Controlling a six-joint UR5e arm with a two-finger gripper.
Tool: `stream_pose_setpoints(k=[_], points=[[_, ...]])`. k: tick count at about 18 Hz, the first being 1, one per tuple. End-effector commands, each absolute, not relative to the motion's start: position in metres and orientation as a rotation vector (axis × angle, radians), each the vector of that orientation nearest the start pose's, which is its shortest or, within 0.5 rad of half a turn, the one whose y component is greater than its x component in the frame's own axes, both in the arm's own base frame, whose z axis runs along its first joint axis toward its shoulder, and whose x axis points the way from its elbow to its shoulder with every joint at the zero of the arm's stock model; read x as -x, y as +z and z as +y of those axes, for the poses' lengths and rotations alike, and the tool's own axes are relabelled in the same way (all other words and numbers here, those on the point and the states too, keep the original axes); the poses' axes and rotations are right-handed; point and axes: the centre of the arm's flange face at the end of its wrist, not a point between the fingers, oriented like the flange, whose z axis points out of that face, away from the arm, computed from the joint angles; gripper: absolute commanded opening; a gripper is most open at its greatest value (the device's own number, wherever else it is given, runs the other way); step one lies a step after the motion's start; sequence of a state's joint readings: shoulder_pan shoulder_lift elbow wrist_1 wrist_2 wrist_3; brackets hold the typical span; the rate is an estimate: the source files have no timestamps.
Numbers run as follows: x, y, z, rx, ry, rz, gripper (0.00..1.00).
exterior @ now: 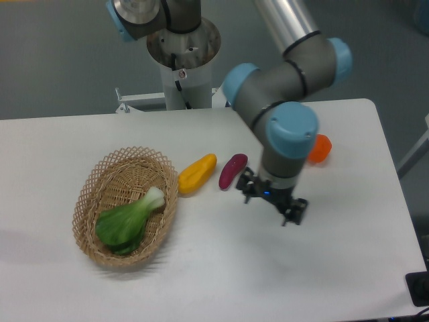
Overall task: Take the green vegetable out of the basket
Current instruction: 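Move the gripper across the table toward the bok choy in the wicker basket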
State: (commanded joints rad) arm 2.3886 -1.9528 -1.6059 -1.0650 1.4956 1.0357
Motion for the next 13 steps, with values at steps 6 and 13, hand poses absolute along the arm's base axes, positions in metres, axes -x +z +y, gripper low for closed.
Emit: stream_pose_setpoints(k=[6,13], points=[[0.282,0.296,0.569,2.991,0.034,0.372,1.00],[0.172,0.268,0.576,3.027,-0.052,0.508,1.00]])
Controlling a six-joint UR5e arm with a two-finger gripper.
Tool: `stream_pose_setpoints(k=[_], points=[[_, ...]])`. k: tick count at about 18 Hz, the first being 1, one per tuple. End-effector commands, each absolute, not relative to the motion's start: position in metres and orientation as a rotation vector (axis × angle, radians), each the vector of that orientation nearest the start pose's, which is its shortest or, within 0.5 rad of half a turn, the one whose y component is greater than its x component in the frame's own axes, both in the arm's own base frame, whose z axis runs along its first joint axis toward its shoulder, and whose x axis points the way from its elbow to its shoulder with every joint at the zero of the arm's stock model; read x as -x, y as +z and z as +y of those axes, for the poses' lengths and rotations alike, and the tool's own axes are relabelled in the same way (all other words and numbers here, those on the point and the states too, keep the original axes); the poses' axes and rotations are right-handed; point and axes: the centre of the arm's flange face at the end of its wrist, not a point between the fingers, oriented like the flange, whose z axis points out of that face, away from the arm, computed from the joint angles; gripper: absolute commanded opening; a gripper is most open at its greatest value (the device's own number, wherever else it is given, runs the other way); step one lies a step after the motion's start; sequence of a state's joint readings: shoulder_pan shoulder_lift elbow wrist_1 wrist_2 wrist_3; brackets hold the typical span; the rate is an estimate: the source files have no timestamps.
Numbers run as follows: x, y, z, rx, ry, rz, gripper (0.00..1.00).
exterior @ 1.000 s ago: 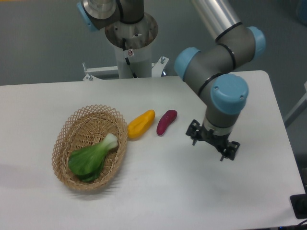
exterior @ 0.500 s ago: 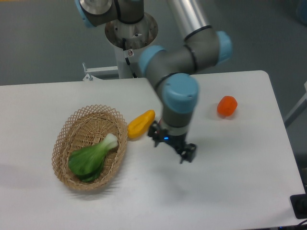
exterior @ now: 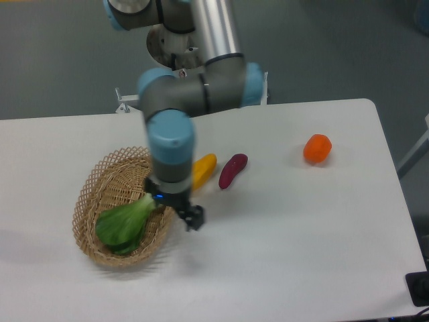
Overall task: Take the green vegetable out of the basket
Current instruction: 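Move the gripper across the table toward the bok choy in the wicker basket, then lower the gripper onto the bok choy stem and close it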
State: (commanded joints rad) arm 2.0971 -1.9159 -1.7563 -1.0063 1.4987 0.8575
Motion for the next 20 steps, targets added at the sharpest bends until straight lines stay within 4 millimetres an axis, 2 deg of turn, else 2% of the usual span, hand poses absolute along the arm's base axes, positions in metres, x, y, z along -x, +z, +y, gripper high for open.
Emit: stream_pose_setpoints(k=[2,4,16,18,20], points=[[0.158,0.257,0.575,3.035,-0.067,0.539,1.00],[0.154,0.248,0.571,3.042,-0.074,0.545,1.00],[0.157,0.210,0.580,3.061,-0.034,0.563,1.00],[0.145,0.203,0.584,3.073,-0.028,0.601,1.00],[0.145,0.200,0.583,3.078,-0.033,0.612,1.00]])
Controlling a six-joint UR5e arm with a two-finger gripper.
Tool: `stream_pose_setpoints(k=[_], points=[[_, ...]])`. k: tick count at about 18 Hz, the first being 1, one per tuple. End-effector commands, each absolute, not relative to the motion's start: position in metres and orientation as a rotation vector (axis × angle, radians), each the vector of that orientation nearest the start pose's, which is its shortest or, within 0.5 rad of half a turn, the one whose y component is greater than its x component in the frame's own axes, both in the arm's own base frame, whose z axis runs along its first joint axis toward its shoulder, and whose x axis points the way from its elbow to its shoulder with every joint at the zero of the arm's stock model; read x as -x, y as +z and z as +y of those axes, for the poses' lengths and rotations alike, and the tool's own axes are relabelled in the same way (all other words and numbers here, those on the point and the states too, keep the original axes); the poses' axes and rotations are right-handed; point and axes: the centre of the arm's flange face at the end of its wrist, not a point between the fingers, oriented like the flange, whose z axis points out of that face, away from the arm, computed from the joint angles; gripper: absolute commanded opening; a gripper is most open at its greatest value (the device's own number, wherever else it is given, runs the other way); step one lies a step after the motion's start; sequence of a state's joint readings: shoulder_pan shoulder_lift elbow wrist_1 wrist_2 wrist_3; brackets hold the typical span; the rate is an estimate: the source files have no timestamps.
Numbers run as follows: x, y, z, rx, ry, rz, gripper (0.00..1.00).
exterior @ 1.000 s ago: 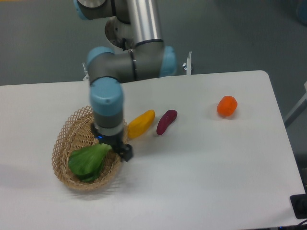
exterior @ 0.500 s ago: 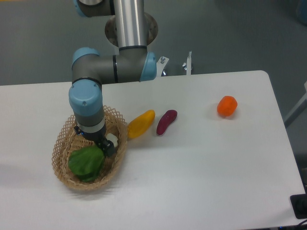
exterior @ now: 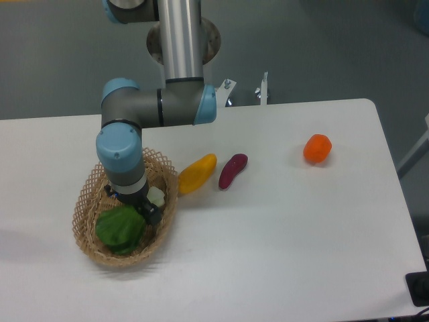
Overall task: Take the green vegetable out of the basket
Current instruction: 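Lower the gripper onto the bok choy stem and close it, then lift the grasped bok choy up out of the basket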
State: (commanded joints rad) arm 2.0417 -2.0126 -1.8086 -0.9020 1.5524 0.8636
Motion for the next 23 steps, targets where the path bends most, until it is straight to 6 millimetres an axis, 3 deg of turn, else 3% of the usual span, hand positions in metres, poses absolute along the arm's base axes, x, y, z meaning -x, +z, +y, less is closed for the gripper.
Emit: stream_pose_setpoints(k=[1,2,5,7,8,15,23], points=[[0.145,0.199,0.584,3.077,-0.033,0.617,1.00],[0.145,0.198,0.584,3.077,-0.036,0.617,0.91],[0.146,0.206,0.587,3.070,-0.023,0.601,0.34],[0.146,0.209,0.587,3.067,-0.025,0.598,0.08],[0.146,0.211,0.586,3.066,-0.030,0.583,0.02],[0.149,0.248,0.583,3.021,-0.002,0.519,0.01],[0.184,0.285,0.577,2.929,-0.053,0.375,0.02]])
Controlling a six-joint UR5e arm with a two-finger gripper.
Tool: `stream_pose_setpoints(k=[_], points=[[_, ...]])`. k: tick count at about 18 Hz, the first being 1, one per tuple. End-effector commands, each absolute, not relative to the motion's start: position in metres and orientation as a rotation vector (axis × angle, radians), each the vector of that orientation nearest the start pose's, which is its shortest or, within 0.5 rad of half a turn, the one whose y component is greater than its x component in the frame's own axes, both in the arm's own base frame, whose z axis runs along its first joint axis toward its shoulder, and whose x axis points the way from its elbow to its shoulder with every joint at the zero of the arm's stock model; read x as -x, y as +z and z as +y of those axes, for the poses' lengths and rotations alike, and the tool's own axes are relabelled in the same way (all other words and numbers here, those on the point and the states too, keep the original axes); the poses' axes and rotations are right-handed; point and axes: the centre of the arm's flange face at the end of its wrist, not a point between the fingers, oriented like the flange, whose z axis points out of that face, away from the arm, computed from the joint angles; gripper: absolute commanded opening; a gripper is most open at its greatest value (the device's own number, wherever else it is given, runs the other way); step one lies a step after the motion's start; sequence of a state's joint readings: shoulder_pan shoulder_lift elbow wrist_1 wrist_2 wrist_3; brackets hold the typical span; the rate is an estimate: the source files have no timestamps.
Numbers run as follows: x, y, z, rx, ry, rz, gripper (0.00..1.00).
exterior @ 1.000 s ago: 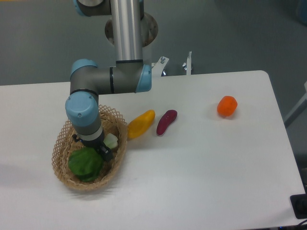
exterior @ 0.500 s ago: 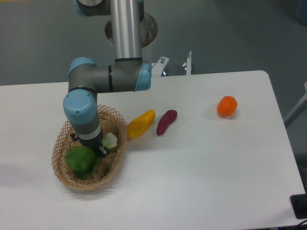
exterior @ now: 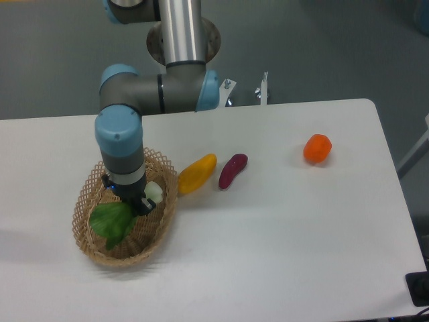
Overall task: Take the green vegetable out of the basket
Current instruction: 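Lift the grasped bok choy up out of the basket, then carry the held bok choy away from the basket toward the orange ball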
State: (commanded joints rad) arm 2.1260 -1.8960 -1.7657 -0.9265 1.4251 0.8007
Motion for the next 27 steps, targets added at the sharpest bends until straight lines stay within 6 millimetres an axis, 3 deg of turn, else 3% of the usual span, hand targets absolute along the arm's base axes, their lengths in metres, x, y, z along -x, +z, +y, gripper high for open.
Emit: stream_pose_setpoints(k=[5,11,14,20,27], points=[[0.219,0.316,0.568,2.908,-0.050,0.291,0.03],[0.291,0.348,0.551,2.909,-0.008,0.142,0.03],[0.318,0.363,0.543,2.907,0.012,0.089,0.04],[0.367,0.361,0.514,2.928,0.013,0.079,0.04],[0.439,0.359,0.460,2.981,0.078,0.170,0.06]])
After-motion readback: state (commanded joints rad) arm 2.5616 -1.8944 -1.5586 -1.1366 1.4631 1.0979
